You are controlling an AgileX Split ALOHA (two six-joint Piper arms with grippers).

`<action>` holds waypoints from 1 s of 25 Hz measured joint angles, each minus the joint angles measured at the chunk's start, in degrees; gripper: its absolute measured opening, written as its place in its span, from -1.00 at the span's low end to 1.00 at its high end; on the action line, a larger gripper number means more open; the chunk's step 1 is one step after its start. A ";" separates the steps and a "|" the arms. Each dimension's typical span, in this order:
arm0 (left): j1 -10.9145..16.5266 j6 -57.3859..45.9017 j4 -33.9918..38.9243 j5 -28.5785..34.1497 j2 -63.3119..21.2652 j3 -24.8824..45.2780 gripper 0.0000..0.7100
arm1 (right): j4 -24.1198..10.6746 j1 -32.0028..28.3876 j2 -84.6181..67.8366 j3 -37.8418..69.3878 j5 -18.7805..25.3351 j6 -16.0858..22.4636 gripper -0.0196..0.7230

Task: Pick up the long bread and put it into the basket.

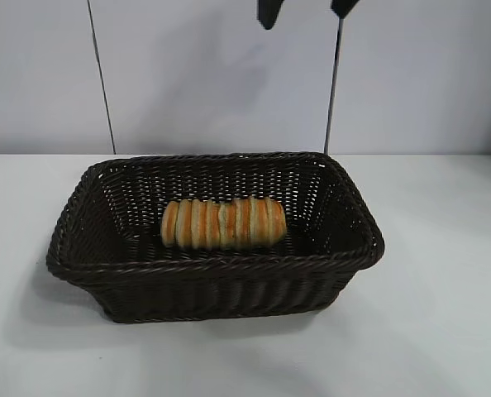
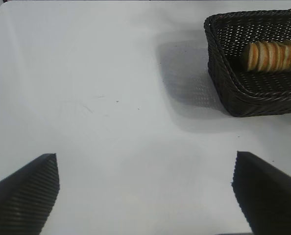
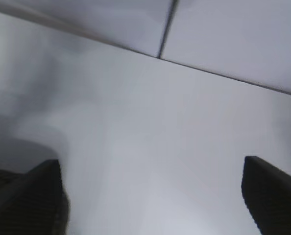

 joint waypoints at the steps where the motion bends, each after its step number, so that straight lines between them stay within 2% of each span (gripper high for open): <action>1: 0.00 0.00 0.06 0.00 0.00 0.00 0.94 | 0.00 -2.54 -0.38 0.00 0.00 0.00 0.92; 6: 0.00 0.00 0.06 0.00 0.00 0.00 0.94 | 0.91 -16.07 -3.11 0.12 0.25 0.00 0.92; 9: 0.00 0.00 0.06 0.00 0.00 0.00 0.94 | 4.82 -23.31 -5.08 0.56 0.45 0.00 0.87; 12: 0.00 0.00 0.06 0.00 0.00 0.00 0.94 | 8.28 -27.45 -9.15 2.64 0.45 -0.25 0.86; 18: 0.00 0.00 0.06 0.00 0.00 0.00 0.94 | 11.74 -28.55 -24.01 9.59 0.65 -1.12 0.84; 25: 0.00 0.00 0.06 0.00 0.00 0.00 0.94 | 14.83 -24.91 -45.25 20.90 0.82 -1.55 0.83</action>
